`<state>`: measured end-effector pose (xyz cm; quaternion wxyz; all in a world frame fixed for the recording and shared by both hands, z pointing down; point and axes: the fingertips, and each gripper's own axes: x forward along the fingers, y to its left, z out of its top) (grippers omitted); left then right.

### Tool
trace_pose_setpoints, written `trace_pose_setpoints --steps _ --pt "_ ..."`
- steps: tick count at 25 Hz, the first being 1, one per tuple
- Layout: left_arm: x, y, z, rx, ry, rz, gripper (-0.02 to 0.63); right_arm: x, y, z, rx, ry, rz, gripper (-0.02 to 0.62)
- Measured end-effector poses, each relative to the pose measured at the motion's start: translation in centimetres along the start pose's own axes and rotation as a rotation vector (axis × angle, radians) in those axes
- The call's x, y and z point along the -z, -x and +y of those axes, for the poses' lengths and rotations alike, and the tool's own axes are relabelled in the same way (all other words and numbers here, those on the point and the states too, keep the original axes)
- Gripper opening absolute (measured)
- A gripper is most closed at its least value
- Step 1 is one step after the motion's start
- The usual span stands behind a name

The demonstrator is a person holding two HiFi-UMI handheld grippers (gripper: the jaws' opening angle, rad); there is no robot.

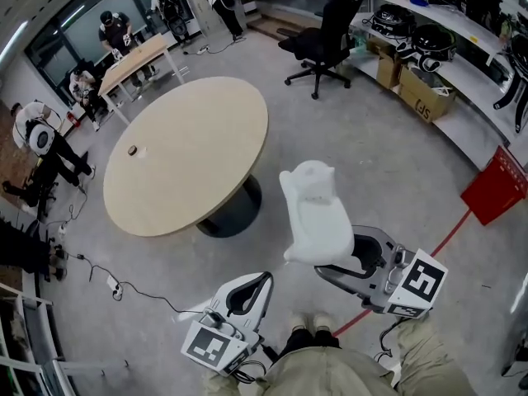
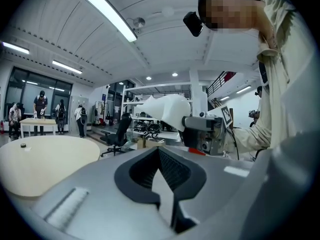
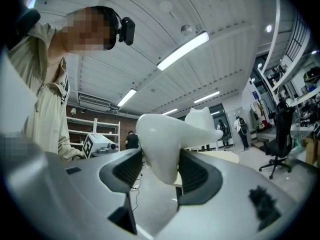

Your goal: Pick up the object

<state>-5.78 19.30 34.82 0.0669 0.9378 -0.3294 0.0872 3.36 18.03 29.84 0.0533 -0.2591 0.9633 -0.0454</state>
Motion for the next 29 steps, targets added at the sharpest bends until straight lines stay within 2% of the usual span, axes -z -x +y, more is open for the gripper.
trace_pose_setpoints --steps 8,14,20,29 --pt "-0.5 -1.2 -1.2 0.046 -0.011 0.002 0.005 -0.9 1.9 0.1 0.028 0.022 -0.021 0.239" --pt "-0.6 -1.0 -0.3 0.047 -0.048 -0.048 0.005 -0.6 1.7 0.5 0.035 0.027 -0.008 0.239" --pt "-0.8 -0.5 0.1 0.045 -0.02 -0.015 0.005 -0.5 0.9 0.6 0.029 0.028 -0.003 0.239" --pt "-1.2 0.1 0.9 0.055 -0.033 -0.023 0.005 -0.6 -0.2 0.9 0.035 0.029 -0.015 0.235"
